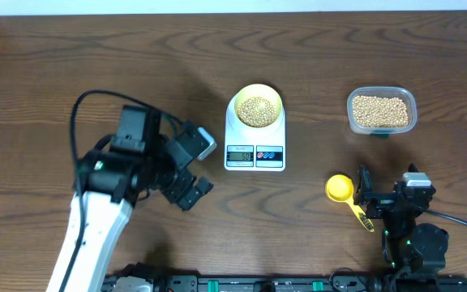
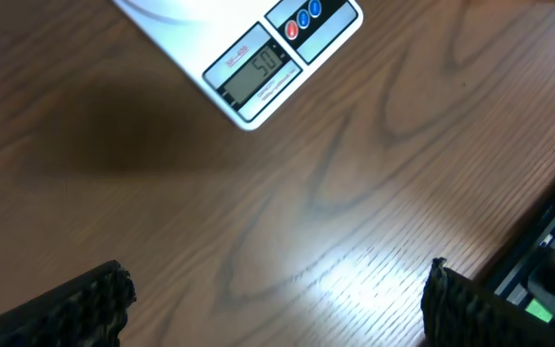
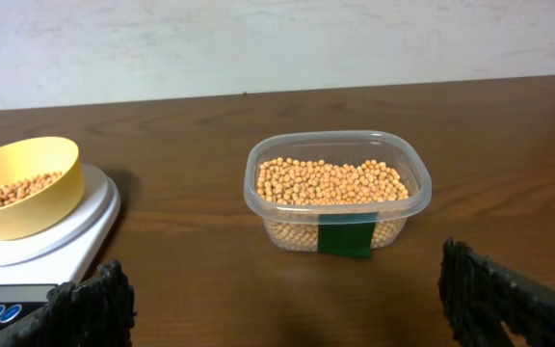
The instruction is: Scoop item into bowl and weigh 50g on scale
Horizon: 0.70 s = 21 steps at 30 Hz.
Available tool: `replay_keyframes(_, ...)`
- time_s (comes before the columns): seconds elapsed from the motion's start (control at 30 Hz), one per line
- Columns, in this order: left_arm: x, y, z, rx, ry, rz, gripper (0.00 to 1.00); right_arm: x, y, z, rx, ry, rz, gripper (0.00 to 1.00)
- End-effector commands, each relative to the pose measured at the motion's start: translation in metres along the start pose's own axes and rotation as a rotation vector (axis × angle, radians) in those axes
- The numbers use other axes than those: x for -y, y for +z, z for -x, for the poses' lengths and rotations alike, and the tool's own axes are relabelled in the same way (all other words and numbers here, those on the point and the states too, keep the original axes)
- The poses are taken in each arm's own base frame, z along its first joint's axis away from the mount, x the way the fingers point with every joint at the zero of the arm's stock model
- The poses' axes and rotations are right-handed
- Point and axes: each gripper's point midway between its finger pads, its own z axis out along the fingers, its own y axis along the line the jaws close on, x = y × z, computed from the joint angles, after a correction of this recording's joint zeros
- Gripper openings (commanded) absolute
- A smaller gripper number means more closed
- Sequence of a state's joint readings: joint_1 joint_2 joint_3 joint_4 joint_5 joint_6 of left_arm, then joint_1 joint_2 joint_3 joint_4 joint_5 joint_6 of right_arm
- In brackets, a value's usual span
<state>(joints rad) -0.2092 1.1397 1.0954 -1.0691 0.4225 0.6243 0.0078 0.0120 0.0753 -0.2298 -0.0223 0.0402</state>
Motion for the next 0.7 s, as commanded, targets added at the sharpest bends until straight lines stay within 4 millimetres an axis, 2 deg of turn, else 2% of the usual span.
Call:
replay_keyframes(0.0, 0.0, -0.022, -0.004, 0.023, -0.001, 0.076, 0.98, 0.005, 0.0, -0.001, 0.003, -0.009, -0.021, 0.99)
replay_keyframes(0.23, 0.02, -0.049, -0.014, 0.078, 0.005, 0.108, 0.98, 0.005, 0.0, -0.001, 0.003, -0.009, -0.021, 0.99)
replay_keyframes(0.4, 0.036, -0.064, -0.029, 0.099, -0.027, 0.118, 0.98, 0.005, 0.0, -0.001, 0.003, -0.009, -0.021, 0.99)
replay_keyframes(0.67, 0.059, -0.079, -0.056, 0.098, -0.027, 0.117, 0.98, 0.005, 0.0, -0.001, 0.003, -0.009, -0.021, 0.99)
